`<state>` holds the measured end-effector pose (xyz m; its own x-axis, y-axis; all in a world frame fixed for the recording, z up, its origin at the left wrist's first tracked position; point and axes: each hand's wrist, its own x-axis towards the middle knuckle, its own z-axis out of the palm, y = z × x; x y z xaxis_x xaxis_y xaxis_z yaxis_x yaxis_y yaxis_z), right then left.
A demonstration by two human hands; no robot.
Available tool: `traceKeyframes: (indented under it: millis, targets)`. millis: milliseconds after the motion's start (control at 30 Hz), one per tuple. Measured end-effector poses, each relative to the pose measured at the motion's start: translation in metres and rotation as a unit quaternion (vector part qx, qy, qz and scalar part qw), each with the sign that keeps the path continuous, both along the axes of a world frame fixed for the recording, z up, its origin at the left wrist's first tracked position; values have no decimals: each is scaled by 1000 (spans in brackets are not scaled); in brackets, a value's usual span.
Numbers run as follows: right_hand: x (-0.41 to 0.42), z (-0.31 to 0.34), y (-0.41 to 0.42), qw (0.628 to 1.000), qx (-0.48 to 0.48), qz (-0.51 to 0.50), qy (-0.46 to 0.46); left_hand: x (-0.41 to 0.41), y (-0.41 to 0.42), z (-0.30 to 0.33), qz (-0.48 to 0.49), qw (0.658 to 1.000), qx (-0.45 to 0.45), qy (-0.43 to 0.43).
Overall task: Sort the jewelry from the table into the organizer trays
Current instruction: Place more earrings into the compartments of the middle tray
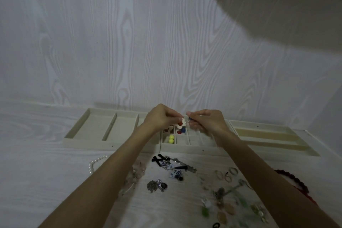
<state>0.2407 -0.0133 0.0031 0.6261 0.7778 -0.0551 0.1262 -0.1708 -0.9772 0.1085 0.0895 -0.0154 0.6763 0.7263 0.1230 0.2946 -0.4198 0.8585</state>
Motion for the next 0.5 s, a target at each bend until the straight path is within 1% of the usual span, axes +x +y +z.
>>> traceKeyframes:
  millis: [133, 233, 333, 400, 500]
  targets:
    - [3, -2, 2, 997, -29, 12, -70, -2, 4, -6, -4, 997, 51, 66]
    - [4, -9, 6, 991, -37, 20, -126, -2, 2, -5, -1, 984, 116, 138]
    - [7, -18, 11, 980, -41, 24, -193, 1, 0, 0, 0, 968, 168, 186]
    - [10, -22, 14, 977, -45, 29, -205, 4, 1, 1, 4, 959, 189, 210]
    - [14, -25, 18, 975, -45, 30, -213, 8, 3, 0, 5, 959, 182, 217]
